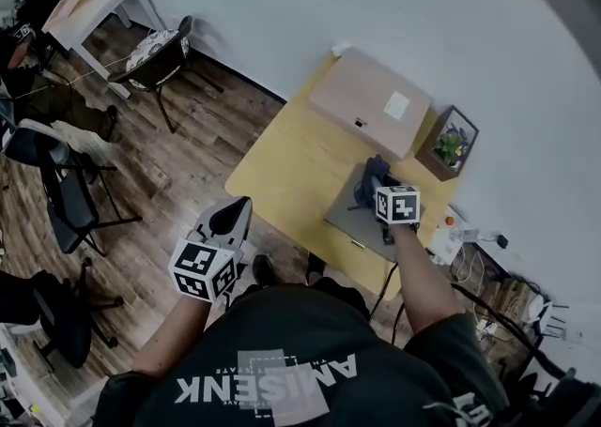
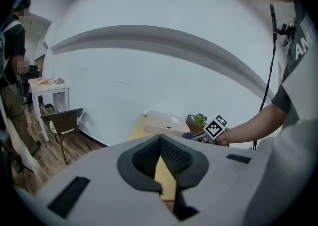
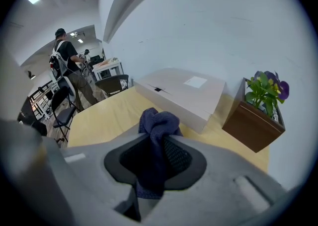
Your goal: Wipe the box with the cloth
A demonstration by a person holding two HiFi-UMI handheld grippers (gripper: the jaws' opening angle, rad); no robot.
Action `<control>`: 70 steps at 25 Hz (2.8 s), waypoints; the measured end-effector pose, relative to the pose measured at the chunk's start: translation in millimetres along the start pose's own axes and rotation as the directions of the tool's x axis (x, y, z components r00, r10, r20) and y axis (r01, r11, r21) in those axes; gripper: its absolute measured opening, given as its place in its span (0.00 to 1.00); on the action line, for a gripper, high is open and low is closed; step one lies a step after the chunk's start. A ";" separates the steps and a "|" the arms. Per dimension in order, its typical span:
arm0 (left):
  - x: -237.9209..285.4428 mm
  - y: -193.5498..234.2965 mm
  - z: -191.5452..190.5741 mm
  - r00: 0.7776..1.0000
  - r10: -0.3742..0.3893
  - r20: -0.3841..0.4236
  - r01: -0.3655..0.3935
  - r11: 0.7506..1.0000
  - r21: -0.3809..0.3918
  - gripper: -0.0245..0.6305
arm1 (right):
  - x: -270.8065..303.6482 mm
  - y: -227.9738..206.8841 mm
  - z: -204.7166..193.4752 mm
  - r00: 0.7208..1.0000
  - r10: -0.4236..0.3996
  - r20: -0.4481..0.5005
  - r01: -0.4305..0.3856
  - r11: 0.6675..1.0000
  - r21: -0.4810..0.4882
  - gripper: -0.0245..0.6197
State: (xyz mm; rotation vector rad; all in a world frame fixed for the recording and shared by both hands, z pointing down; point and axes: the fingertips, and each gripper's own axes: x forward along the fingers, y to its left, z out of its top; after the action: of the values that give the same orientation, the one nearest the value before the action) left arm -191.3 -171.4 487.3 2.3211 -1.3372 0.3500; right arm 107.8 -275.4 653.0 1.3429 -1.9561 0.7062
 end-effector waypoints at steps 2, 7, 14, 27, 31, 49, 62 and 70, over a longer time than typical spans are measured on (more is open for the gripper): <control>1.6 -1.6 -0.6 1.000 -0.010 0.001 0.010 1.000 0.002 0.04 | -2.0 5.8 -6.5 1.000 0.004 -0.001 -0.004 1.000 -0.002 0.16; 1.8 -4.0 1.9 0.999 -0.043 0.008 0.043 0.999 0.012 0.04 | -10.0 22.1 -20.8 1.000 0.005 -0.010 -0.004 1.000 0.010 0.16; -1.0 -6.1 -3.1 0.996 -0.091 0.001 0.091 0.996 0.020 0.04 | -22.4 44.4 -39.7 1.000 -0.009 -0.009 0.009 0.999 0.033 0.16; -10.8 -1.3 -6.4 0.990 -0.141 -0.003 0.141 0.989 0.035 0.04 | -44.5 74.1 -62.7 0.999 -0.043 0.011 0.043 0.998 0.050 0.16; -10.9 -2.2 -8.5 0.987 -0.160 -0.008 0.161 0.986 0.043 0.04 | -50.7 92.6 -73.9 1.000 -0.027 0.006 0.027 0.999 0.032 0.16; 11.6 -18.0 1.8 0.976 -0.216 0.003 0.215 0.975 0.058 0.04 | -79.8 104.5 -54.5 0.998 0.065 0.025 -0.066 0.997 0.046 0.16; 32.2 -10.5 33.0 0.999 -0.041 0.031 0.040 0.998 0.049 0.04 | -26.7 25.4 41.4 0.992 0.097 0.086 -0.100 0.995 0.024 0.16; 51.8 -8.9 45.2 0.998 0.060 0.015 -0.061 0.997 0.053 0.04 | 21.0 14.1 32.5 0.987 0.157 0.019 -0.157 0.988 0.003 0.16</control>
State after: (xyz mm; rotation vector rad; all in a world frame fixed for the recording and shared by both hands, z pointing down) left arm -157.6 -228.6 467.6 2.3336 -1.4238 0.3946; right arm 82.2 -307.1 647.3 1.2110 -2.0937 0.7751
